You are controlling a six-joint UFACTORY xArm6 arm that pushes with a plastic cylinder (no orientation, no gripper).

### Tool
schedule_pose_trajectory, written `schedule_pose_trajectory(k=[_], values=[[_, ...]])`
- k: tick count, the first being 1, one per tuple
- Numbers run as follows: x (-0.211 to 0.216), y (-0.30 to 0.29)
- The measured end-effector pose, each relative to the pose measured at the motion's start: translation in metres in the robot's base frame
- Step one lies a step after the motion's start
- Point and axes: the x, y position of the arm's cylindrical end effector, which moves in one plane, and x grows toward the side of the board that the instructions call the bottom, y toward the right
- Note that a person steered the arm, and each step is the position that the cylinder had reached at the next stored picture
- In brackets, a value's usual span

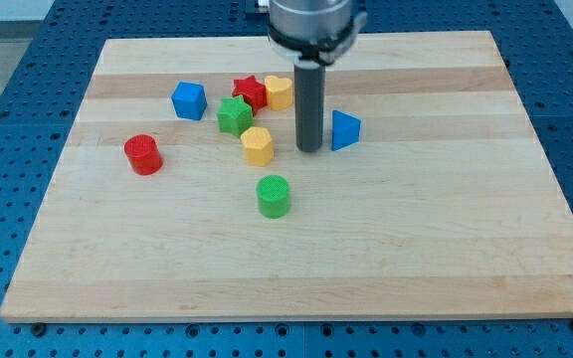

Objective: Move the blue triangle diagonally to the top right of the green circle

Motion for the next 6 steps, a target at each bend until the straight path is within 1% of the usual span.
schedule_pose_trajectory(k=[1,2,3,4,5,6], values=[[0.016,0.017],[-0.001,0.004],[-0.031,0.004],[-0.027,0.010],[0.003,0.030],[-0.014,0.040]])
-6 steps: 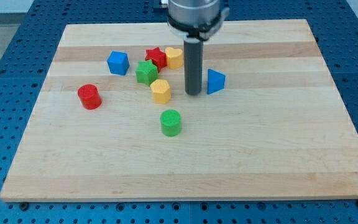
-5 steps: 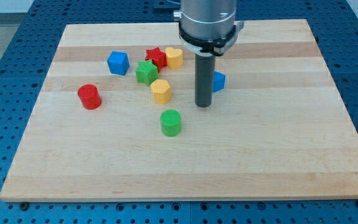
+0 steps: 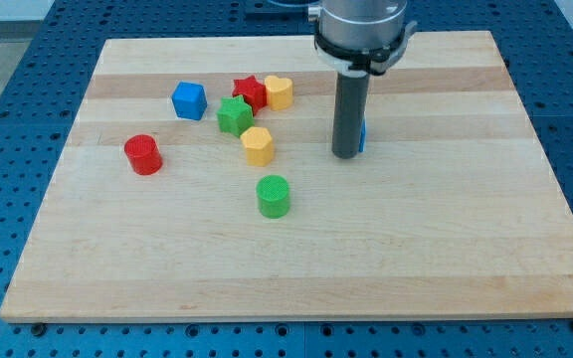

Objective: Move the blue triangle diagonally to the top right of the green circle

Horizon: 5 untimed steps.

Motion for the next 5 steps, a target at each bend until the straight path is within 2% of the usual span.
schedule_pose_trajectory(k=[1,2,3,4,5], values=[[-0.040,-0.012],[-0.057,-0.008],[-0.051,0.011],[-0.026,0.041],[-0.029,0.056]])
